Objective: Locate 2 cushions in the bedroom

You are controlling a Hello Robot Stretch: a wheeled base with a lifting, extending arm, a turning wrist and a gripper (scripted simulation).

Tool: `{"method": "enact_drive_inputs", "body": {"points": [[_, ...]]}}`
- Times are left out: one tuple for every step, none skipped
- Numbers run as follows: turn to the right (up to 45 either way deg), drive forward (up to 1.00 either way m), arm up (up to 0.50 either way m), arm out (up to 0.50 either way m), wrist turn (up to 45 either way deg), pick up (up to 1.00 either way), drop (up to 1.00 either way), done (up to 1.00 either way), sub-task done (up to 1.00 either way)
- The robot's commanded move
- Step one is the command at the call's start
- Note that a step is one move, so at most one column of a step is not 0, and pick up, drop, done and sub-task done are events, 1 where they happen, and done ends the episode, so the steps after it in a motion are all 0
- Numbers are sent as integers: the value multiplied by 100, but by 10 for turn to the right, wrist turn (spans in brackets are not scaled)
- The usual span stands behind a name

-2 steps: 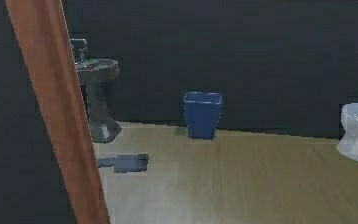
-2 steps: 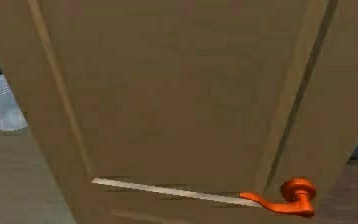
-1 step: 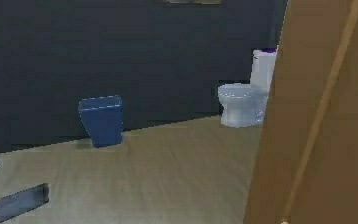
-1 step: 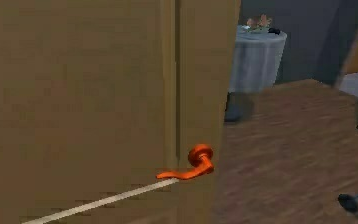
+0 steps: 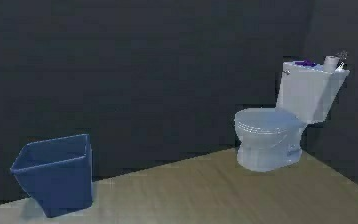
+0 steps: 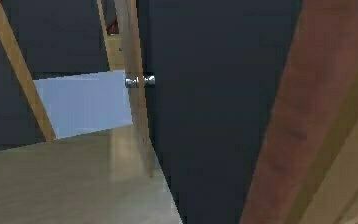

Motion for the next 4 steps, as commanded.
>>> {"method": "enact_drive_inputs", "body": {"points": [[450, 0, 0, 0, 0, 0, 0, 0, 0], [120, 0, 0, 0, 0, 0, 0, 0, 0], [0, 100, 0, 0, 0, 0, 0, 0, 0], [30, 0, 0, 0, 0, 0, 0, 0, 0]]}}
